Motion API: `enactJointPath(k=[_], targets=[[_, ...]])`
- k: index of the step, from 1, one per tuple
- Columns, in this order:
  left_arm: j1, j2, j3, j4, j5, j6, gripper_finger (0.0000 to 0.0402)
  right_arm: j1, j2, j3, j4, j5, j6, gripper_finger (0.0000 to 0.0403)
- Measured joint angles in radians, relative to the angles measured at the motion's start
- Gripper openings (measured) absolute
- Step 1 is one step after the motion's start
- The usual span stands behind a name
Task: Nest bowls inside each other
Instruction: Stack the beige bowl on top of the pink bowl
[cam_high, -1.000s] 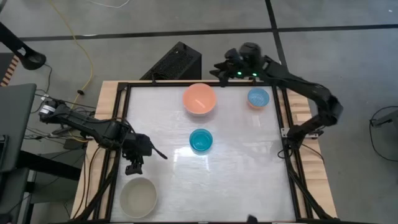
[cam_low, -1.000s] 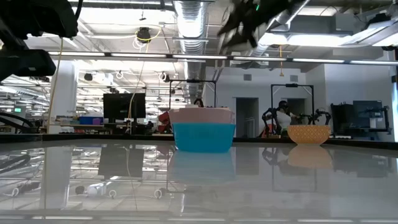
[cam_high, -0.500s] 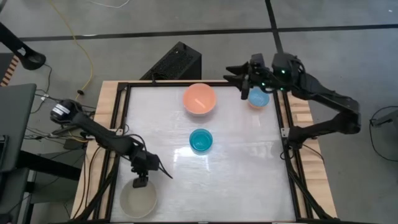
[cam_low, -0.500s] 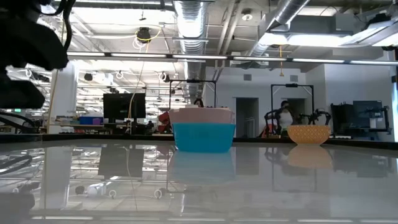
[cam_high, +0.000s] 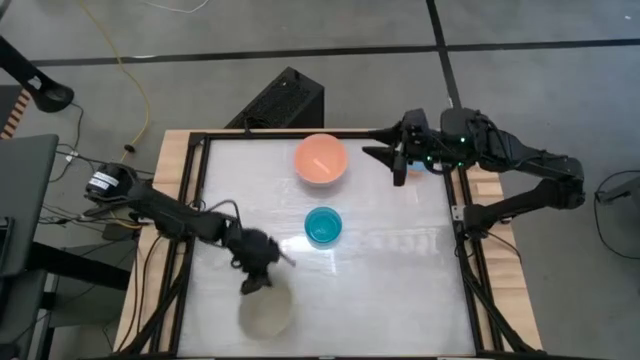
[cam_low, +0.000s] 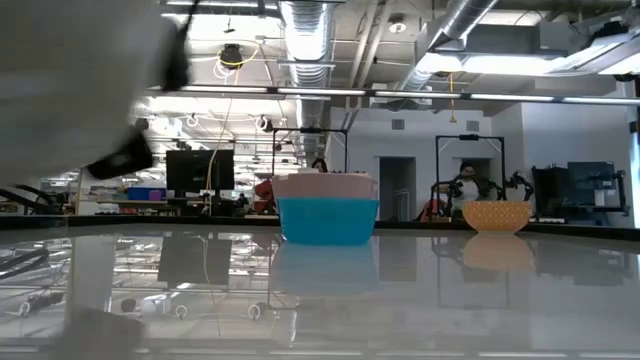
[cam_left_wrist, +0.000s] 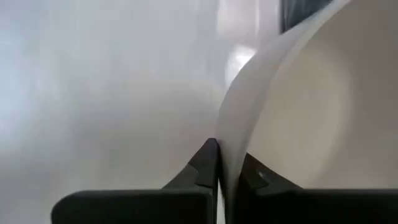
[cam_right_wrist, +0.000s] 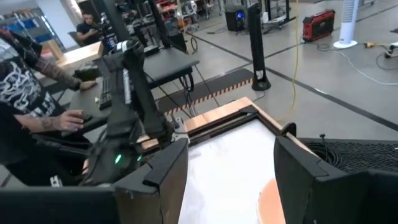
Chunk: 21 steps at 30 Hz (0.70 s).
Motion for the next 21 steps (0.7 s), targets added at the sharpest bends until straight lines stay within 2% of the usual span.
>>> enactJointPath(k=[5, 11, 15, 21], targets=[[0.173, -0.053, 0.000, 0.087, -0.137, -0.002, 0.0000, 0.062, 0.001, 0.000, -0.063, 0.069, 0.012, 0.0204], [0.389, -0.122, 0.000, 0.083, -0.298, 0.028, 0.0000, 0.130, 0.001, -0.006, -0.172, 0.159, 0.066, 0.0204], [0.529, -0.136, 0.000, 0.107, -0.313, 0.032, 0.0000, 0.169, 0.002, -0.027, -0.249, 0.225, 0.121, 0.0204], [0.715, -0.136, 0.036, 0.150, -0.305, 0.033, 0.0000, 0.222, -0.004, -0.117, -0.269, 0.280, 0.225, 0.0204]])
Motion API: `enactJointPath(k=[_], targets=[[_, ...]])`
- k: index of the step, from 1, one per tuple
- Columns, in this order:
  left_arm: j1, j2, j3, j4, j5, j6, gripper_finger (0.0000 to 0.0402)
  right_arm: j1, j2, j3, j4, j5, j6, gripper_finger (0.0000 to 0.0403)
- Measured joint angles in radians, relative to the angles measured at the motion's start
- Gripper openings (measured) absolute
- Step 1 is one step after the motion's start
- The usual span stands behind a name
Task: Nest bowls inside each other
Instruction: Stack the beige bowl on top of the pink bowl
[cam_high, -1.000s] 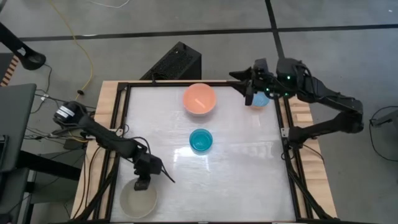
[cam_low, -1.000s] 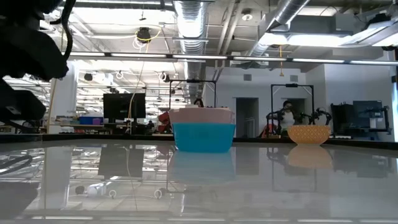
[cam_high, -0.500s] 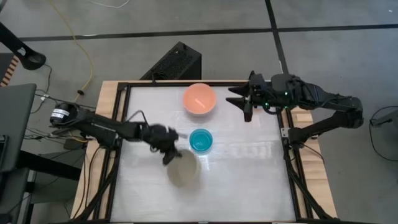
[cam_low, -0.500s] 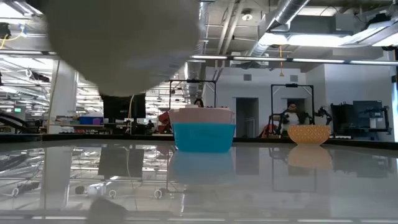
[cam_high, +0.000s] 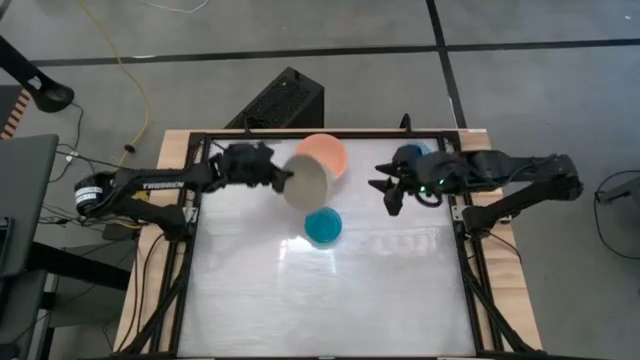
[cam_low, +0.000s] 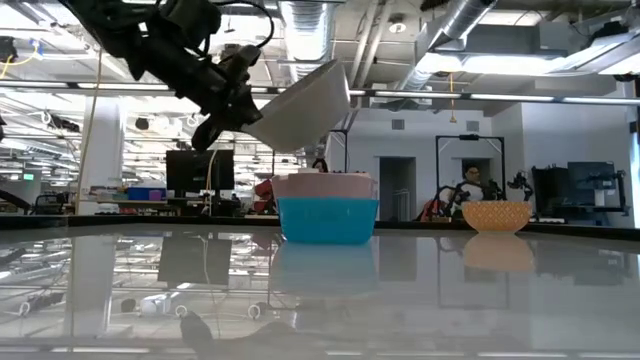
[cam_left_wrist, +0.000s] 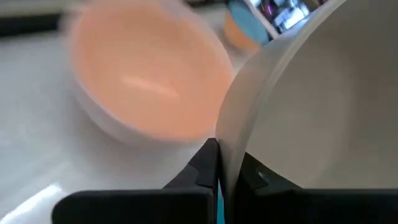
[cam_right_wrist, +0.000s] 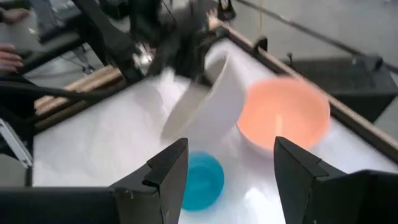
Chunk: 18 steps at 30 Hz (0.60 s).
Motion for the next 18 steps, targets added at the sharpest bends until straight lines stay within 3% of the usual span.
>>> enactJointPath(k=[5, 10, 18], targets=[[0.132, 0.034, 0.078, -0.001, 0.030, 0.025, 0.0000, 0.038, -0.001, -0.095, -0.014, 0.065, 0.131, 0.0204], [0.202, 0.175, 0.214, -0.063, 0.128, 0.040, 0.0000, 0.039, 0.002, -0.195, -0.110, 0.201, 0.320, 0.0204], [0.204, 0.444, 0.510, -0.342, 0.262, 0.152, 0.0000, -0.066, 0.002, -0.283, -0.228, 0.229, 0.166, 0.0204]])
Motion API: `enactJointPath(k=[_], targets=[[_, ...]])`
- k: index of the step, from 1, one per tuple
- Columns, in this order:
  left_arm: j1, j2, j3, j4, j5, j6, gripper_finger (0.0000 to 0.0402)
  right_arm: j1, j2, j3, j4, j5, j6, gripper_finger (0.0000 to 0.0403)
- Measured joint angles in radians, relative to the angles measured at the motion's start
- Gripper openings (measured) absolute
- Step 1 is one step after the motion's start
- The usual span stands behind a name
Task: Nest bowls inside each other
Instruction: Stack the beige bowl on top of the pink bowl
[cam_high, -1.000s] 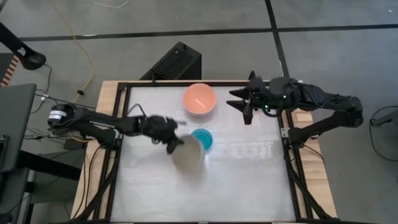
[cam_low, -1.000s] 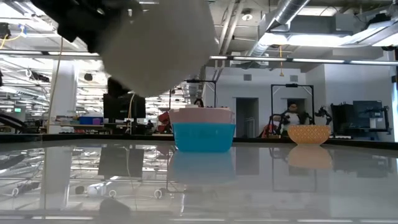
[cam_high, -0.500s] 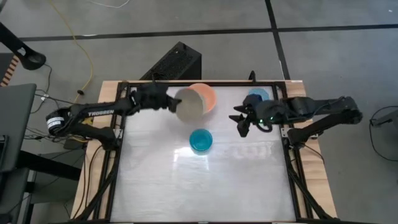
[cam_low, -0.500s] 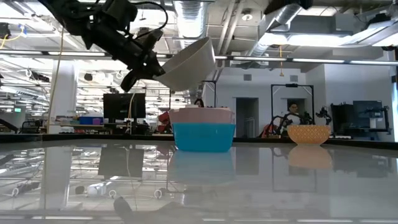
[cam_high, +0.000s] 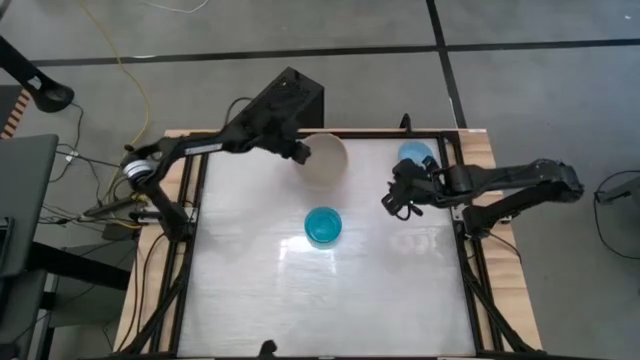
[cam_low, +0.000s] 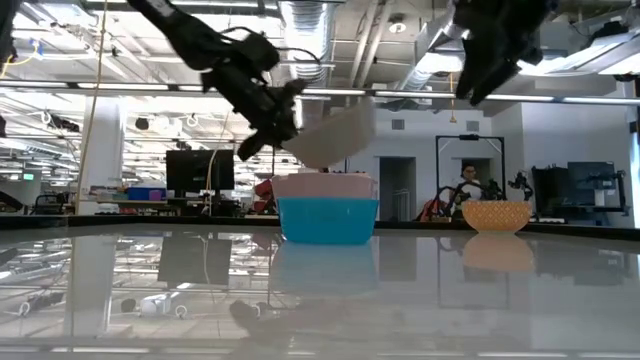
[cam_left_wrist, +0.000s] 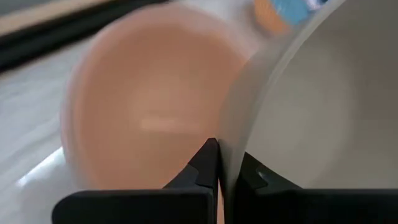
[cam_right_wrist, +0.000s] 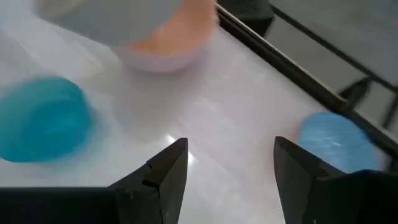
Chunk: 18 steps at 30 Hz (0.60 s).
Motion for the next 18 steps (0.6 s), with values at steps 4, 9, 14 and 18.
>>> enactJointPath(k=[4, 9, 14, 18], targets=[[0.010, 0.076, 0.123, -0.168, -0.028, 0.084, 0.0000, -0.074, -0.001, 0.000, -0.044, -0.010, -0.051, 0.0204], [0.028, 0.099, 0.193, -0.273, -0.157, 0.179, 0.0000, -0.174, -0.003, 0.000, -0.063, -0.022, -0.141, 0.0204], [0.047, 0.098, 0.215, -0.275, -0.174, 0.184, 0.0000, -0.312, 0.003, -0.055, -0.020, -0.086, -0.247, 0.0204], [0.048, 0.099, 0.215, -0.300, -0.185, 0.202, 0.0000, -0.426, 0.003, -0.159, 0.081, -0.221, -0.323, 0.0204]])
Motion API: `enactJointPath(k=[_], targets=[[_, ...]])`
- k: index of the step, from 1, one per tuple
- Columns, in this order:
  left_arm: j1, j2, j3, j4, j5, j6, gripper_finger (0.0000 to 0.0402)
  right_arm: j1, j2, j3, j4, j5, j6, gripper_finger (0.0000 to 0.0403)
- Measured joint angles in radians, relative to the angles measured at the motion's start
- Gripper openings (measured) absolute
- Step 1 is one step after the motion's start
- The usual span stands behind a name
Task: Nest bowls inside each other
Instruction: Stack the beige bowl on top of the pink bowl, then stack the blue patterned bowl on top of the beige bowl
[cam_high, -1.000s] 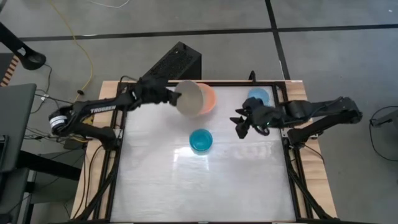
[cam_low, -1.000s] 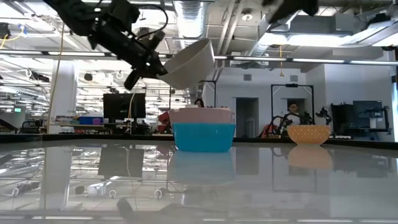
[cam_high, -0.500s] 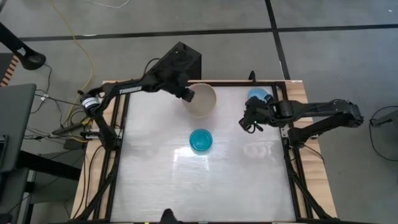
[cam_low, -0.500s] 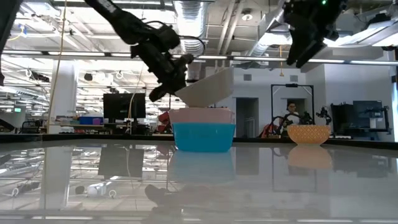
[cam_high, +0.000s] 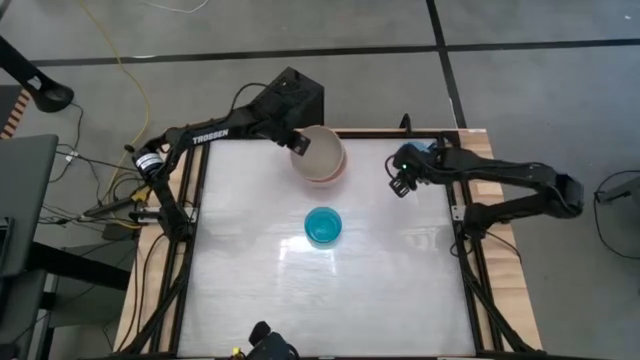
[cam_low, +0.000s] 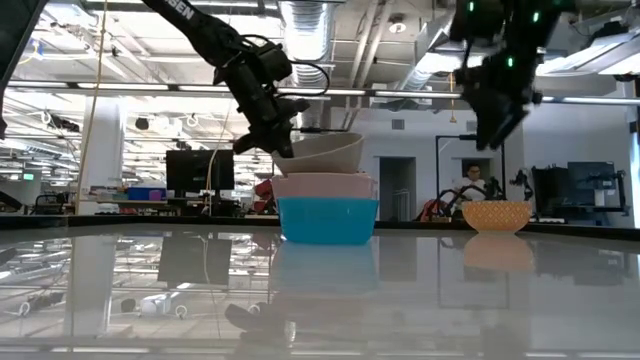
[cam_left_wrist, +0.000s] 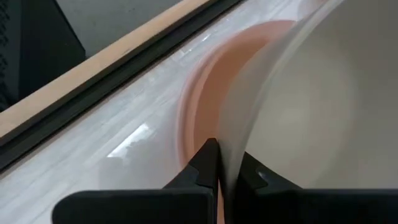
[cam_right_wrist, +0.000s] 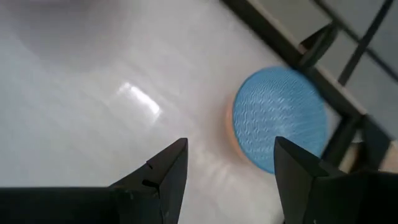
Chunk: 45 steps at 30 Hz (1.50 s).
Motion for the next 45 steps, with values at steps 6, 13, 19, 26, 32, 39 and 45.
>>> enactJointPath(k=[6, 13, 19, 26, 32, 39, 45], targets=[[-0.001, 0.000, 0.000, -0.048, -0.014, 0.044, 0.0000, -0.157, 0.001, -0.091, 0.127, -0.092, -0.087, 0.0204], [-0.001, 0.000, 0.000, -0.049, 0.026, 0.042, 0.0000, -0.336, 0.001, -0.102, 0.235, -0.180, -0.193, 0.0204], [-0.010, 0.000, -0.001, 0.006, 0.016, 0.009, 0.0022, -0.459, 0.012, -0.102, 0.279, -0.312, -0.257, 0.0204], [-0.014, 0.000, -0.001, 0.032, -0.021, -0.014, 0.0121, -0.510, 0.111, -0.102, 0.279, -0.478, -0.285, 0.0205], [-0.009, 0.000, -0.001, 0.036, 0.030, -0.056, 0.0202, -0.507, 0.192, -0.102, 0.311, -0.538, -0.304, 0.0205], [-0.009, -0.001, -0.001, 0.031, 0.099, -0.100, 0.0229, -0.507, 0.254, -0.102, 0.313, -0.548, -0.307, 0.0204], [-0.009, -0.006, -0.002, 0.052, 0.164, -0.114, 0.0230, -0.507, 0.354, -0.100, 0.294, -0.565, -0.324, 0.0121]])
